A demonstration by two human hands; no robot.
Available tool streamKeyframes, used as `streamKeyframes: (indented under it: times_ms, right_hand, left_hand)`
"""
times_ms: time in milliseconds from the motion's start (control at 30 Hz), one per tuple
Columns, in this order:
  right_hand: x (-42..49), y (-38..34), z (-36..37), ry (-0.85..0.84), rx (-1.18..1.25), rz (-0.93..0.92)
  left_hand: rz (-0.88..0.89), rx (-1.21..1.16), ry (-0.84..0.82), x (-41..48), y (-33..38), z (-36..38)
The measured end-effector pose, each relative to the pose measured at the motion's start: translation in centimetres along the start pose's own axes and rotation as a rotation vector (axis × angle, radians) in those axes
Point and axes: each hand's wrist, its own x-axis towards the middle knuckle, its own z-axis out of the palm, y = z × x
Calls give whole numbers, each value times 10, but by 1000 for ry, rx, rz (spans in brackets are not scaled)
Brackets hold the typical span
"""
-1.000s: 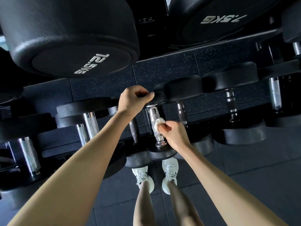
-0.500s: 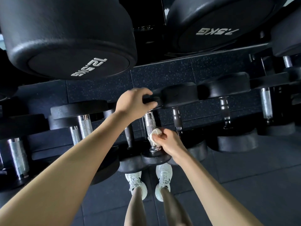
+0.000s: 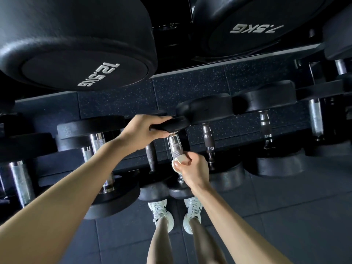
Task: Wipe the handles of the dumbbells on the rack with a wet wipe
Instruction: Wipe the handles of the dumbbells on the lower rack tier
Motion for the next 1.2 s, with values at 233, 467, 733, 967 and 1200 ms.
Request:
streamKeyframes:
  times_ms: [233,467,733,967,1200]
  right_hand:
    - [2,-16,3,21,209,26]
    - [11,-26,1,49,406,74]
    - [12,-40,29,513,-44,-359]
    - [0,-10,34,378,-273,-605]
    - [2,-46,24,356,218,-143]
  left_hand:
    - [1,-43,37,-5,-2,11]
    - [-49,-190,209,-4,-1,26]
    - [-40,-173,219,1,1,27]
    - [-41,-174,209,1,1,26]
    - [-38,-198,205,3,-2,25]
